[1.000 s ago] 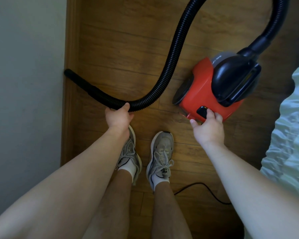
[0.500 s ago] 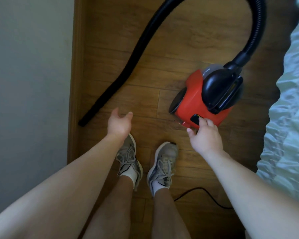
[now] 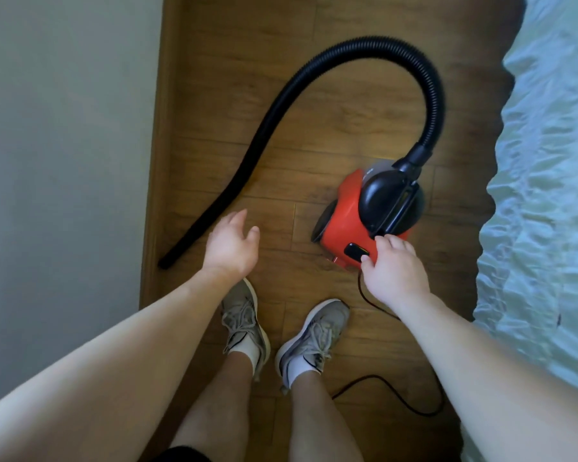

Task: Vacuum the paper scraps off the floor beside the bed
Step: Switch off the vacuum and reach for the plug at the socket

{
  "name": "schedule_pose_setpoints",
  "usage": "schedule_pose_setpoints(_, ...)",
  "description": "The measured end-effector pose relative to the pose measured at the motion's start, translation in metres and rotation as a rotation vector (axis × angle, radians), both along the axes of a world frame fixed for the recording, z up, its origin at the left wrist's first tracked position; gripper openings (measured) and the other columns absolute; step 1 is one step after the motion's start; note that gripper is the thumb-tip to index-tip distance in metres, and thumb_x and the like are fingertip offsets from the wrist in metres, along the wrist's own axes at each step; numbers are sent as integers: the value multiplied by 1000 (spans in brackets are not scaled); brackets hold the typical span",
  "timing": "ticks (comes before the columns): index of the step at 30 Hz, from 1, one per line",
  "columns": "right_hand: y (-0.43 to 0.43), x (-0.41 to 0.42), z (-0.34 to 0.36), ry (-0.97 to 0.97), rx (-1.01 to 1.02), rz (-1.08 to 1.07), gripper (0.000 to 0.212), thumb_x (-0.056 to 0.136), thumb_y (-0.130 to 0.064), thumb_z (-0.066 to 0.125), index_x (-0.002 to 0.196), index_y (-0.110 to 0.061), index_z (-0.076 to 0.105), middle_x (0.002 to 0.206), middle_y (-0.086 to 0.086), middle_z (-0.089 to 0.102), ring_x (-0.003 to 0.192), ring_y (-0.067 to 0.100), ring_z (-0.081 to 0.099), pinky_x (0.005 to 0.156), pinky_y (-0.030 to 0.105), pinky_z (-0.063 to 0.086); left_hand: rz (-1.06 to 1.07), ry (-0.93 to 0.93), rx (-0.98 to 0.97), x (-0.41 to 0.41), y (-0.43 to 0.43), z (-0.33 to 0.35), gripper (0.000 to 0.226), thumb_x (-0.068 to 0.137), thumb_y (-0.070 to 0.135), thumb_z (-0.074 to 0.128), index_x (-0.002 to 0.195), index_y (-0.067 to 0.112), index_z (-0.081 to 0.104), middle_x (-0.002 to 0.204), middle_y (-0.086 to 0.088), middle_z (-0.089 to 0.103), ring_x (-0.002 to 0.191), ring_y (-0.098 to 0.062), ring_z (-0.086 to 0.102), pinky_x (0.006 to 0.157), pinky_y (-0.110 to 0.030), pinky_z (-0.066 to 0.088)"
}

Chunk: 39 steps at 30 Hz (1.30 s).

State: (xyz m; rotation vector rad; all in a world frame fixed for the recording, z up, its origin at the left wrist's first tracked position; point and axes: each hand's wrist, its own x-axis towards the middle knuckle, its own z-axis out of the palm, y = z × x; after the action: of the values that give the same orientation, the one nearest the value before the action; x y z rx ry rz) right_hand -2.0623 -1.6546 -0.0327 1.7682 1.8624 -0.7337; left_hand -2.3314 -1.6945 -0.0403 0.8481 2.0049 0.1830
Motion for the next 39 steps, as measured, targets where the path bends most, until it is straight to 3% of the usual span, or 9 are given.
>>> schedule_pose_setpoints(10,41,10,75,-28,61,101,53,103,-37,40,149,-12,40,154,6,42,144,25,33,119,40,29,-246,109,69,2,41,76,53,107,32,41,158,20,32,166,-1,26,155,-20,17,127,-46,15)
schedule_pose_setpoints(18,66,12,159,-26,150,100,46,102,-33,38,142,-12,47,148,6,48,139,26,39,117,41,32,-412,216,169,-2,68,146,51,107,34,39,157,23,33,165,-1,29,155,-21,17,128,-44,14)
schedule_pose_setpoints(26,90,2,272,-26,283,100,48,103,-32,34,143,-9,45,149,7,45,139,26,37,117,39,31,-480,315,307,-9,89,255,51,107,35,37,157,23,33,165,0,29,154,-20,19,125,-37,12)
schedule_pose_setpoints(39,106,-23,472,44,502,98,43,103,-31,34,136,-7,50,142,8,50,133,27,40,112,39,32,-547,410,492,-8,112,446,52,108,36,31,157,20,31,166,-2,28,155,-20,17,127,-38,15)
